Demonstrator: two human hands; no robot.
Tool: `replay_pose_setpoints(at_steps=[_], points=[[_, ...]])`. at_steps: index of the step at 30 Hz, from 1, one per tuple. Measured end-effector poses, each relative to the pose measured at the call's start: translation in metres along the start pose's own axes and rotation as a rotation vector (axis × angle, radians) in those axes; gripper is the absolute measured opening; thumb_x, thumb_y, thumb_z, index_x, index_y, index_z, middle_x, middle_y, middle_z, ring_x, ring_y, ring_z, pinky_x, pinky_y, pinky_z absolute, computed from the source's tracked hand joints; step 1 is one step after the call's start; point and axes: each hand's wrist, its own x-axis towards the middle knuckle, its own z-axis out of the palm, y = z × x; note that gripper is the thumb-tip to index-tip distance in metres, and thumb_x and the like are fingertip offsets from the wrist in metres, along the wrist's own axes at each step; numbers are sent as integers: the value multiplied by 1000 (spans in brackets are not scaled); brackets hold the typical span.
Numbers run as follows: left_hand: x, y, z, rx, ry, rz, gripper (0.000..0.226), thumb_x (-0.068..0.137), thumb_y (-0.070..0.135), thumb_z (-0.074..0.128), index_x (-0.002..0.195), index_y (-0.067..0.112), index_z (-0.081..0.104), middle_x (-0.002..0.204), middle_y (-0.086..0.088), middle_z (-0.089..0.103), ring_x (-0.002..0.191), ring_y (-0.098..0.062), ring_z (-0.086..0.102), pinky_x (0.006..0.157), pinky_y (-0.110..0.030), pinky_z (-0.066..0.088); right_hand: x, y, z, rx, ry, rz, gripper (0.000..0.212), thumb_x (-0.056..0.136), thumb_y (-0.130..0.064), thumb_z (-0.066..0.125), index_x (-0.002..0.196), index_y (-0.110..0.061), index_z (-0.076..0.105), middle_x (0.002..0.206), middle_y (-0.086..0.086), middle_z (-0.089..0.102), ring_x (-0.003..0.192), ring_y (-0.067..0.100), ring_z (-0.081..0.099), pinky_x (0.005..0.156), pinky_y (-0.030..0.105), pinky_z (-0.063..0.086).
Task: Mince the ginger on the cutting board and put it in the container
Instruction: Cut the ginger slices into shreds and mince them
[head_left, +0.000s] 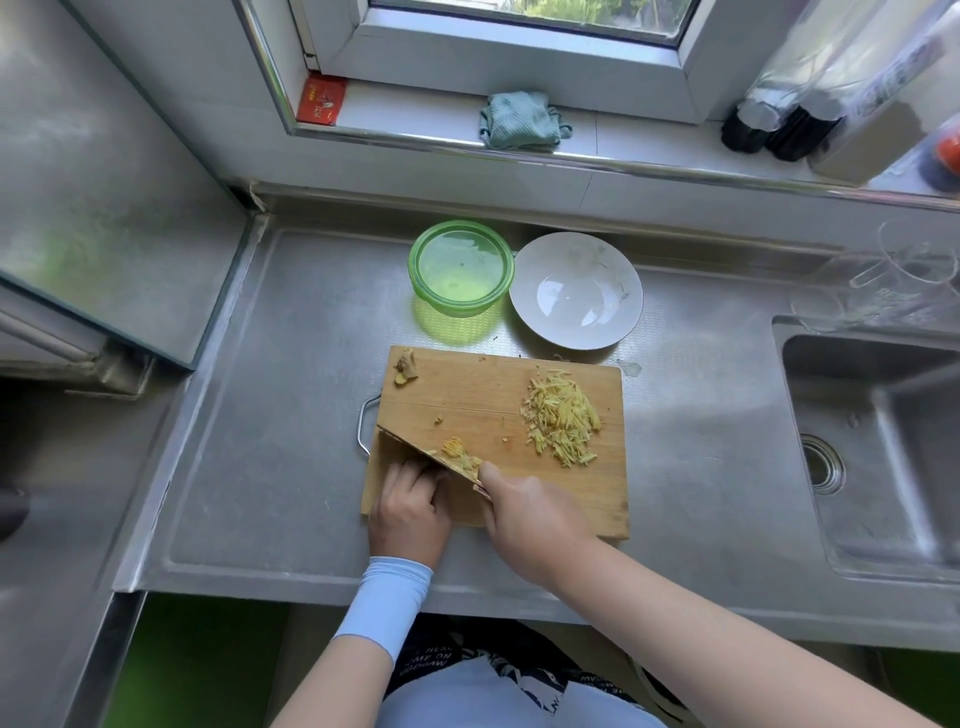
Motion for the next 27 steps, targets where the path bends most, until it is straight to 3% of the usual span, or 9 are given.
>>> replay_pose_setpoints(at_steps=[2,4,13,18,22,27], points=[[1,-1,-2,-11,-19,-2,23,83,15,53,75,8,73,84,-7,68,82,-24,53,59,-33,48,-8,4,-2,14,0,3,6,103,-28,35,105,-23,36,70,7,53,57,32,49,47,36,31],[2,-1,-3,-25,-33,0,26,81,14,49,78,8,74,87,-9,69,85,-25,56,64,-33,49,-16,7,-1,20,-2,23,11,103,-29,35,96,-26,28,66,6,50,55,30,48,48,36,36],[2,0,-5,-4,-62,-10,23,77,12,51,77,9,74,84,-9,68,84,-25,52,55,-33,52,-9,1,0,26,9,15,11,104,-29,34,109,-20,37,71,9,53,58,33,50,49,36,34],[3,-1,-4,1,-70,-18,15,70,-6,69,77,7,73,83,-11,67,80,-33,60,59,-34,53,-15,1,1,26,11,43,9,105,-30,34,106,-21,36,72,11,57,58,34,51,50,39,40],[3,-1,-5,24,-97,-18,20,80,11,54,74,8,73,79,-9,65,77,-30,56,53,-34,52,-5,-3,2,34,11,22,5,104,-26,34,103,-21,35,69,10,53,58,34,52,51,39,41],[4,3,-7,30,-109,-56,26,84,21,52,78,8,74,85,-9,68,80,-31,61,53,-33,51,-18,1,5,53,26,52,8,103,-28,35,98,-23,31,71,12,56,58,34,49,49,37,37]])
